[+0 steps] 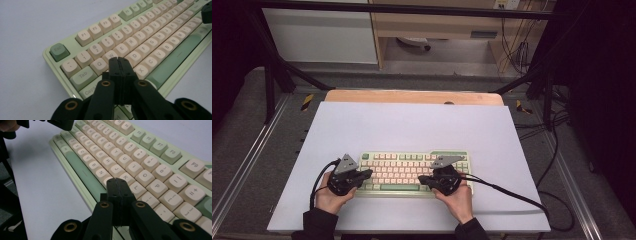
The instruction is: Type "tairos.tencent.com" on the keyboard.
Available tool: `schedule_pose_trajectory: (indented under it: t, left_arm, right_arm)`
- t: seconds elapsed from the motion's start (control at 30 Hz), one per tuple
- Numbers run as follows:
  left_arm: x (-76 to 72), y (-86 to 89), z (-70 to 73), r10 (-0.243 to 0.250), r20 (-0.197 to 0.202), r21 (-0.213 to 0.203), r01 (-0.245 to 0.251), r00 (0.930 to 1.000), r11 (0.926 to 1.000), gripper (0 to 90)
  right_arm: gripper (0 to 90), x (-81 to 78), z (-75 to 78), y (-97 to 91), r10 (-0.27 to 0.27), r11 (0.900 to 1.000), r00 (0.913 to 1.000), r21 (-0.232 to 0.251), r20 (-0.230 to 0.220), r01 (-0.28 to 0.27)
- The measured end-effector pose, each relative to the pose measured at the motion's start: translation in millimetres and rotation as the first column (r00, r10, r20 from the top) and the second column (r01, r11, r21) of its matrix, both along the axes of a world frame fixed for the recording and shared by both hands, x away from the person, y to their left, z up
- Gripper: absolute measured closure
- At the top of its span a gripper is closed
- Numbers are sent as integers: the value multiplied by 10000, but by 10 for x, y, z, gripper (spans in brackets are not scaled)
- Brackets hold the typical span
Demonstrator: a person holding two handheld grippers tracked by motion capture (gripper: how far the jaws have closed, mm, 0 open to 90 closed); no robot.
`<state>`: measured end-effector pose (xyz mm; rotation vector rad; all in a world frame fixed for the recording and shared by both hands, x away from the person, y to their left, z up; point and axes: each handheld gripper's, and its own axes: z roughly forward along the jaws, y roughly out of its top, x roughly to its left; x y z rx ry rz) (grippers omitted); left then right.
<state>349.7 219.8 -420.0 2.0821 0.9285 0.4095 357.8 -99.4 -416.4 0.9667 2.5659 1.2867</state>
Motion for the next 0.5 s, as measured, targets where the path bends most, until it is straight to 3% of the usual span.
schedule_pose_trajectory:
  t: [0.5]
  left_arm:
    - [6, 4, -5, 14, -24, -50, -14, 10000, 10000, 896]
  right_arm:
    - [900, 61, -20, 212, 126, 9998, 9999, 174, 16, -127]
